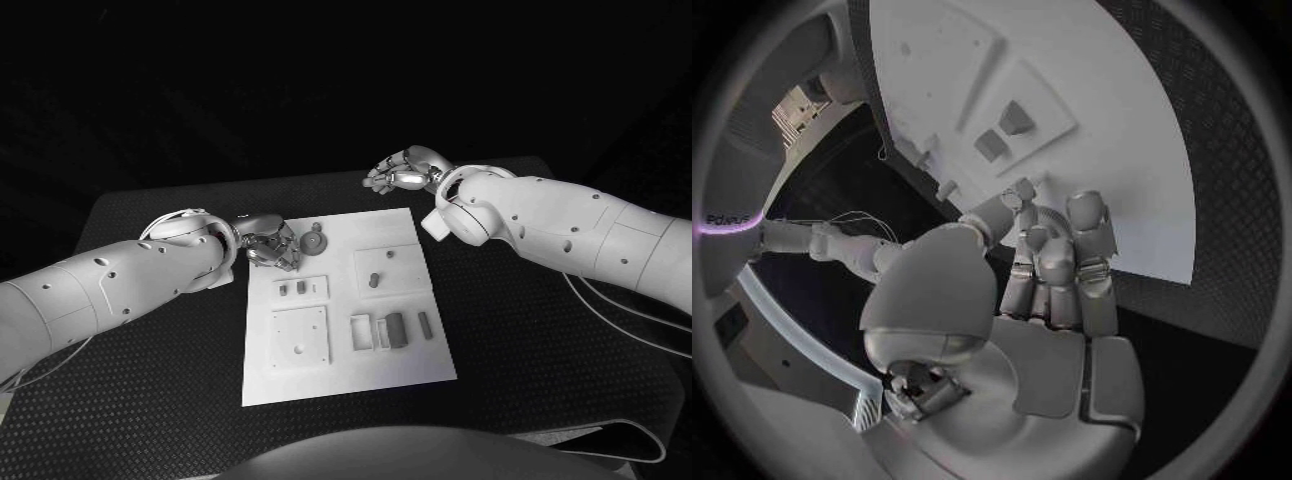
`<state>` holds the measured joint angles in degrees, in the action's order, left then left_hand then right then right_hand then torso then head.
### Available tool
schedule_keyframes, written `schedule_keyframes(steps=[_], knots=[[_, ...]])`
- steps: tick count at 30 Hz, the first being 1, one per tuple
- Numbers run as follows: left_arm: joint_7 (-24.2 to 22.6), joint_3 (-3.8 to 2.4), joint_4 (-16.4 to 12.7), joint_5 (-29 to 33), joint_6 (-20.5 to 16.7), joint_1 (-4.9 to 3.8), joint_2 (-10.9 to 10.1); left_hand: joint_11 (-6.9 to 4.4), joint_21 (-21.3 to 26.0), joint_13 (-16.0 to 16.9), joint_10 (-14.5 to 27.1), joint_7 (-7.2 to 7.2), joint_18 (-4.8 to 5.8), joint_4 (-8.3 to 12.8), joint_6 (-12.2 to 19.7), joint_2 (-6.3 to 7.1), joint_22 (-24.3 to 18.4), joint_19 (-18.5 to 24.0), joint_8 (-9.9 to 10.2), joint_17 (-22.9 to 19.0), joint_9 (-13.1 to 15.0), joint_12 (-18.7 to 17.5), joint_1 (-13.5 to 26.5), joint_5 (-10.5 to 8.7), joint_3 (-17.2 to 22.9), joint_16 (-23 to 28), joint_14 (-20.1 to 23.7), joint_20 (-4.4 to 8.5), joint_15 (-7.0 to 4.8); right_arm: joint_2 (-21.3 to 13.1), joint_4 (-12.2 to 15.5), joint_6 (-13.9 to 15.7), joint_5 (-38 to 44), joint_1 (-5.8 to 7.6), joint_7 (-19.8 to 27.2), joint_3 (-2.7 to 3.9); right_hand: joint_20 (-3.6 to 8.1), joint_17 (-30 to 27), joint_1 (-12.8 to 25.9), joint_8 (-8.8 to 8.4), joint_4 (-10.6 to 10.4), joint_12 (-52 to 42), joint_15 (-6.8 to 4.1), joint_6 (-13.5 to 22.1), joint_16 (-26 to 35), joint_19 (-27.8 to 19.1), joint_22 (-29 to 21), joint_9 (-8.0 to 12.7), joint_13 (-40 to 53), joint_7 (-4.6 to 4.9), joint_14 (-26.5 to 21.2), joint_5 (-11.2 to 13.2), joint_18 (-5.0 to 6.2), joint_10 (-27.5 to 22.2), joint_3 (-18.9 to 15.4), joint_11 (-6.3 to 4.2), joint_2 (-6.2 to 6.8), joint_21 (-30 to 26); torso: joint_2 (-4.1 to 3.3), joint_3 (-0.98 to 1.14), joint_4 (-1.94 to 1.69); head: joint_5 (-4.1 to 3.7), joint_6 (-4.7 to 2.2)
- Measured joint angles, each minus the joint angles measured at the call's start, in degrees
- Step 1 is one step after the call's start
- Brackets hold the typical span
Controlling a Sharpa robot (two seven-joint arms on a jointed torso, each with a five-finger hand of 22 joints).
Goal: Assemble the parts on the task board
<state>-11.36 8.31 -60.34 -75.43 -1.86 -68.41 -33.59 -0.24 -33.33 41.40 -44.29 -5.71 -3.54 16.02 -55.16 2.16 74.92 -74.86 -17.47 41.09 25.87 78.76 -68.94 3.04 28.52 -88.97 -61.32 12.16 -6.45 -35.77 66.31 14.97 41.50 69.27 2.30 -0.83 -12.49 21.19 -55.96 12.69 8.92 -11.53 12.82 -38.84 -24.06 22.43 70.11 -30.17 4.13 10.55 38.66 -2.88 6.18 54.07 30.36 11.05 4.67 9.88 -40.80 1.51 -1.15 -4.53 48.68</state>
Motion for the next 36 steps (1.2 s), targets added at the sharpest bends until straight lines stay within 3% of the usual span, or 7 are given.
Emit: schedule_keyframes(steps=[36], knots=[[0.31,0.12,1.07,-0.35,0.98,0.33,0.53,-0.01,0.0,-0.04,0.01,0.11,0.0,0.0,0.09,-0.2,0.02,0.0,0.0,0.0,0.01,-0.05,0.2,0.0,0.0,0.0,0.0,-0.01,0.0,0.12,-0.01,0.0,-0.01,0.0,0.0,0.0,0.0,0.0,0.0,0.28,0.0,0.0,0.0,0.0,0.0,0.0,0.05,0.04,-0.04,0.0,0.0,0.0,0.0,0.0,0.0,0.0,0.0,0.0,-0.01,0.01,0.05,0.19,0.23]])
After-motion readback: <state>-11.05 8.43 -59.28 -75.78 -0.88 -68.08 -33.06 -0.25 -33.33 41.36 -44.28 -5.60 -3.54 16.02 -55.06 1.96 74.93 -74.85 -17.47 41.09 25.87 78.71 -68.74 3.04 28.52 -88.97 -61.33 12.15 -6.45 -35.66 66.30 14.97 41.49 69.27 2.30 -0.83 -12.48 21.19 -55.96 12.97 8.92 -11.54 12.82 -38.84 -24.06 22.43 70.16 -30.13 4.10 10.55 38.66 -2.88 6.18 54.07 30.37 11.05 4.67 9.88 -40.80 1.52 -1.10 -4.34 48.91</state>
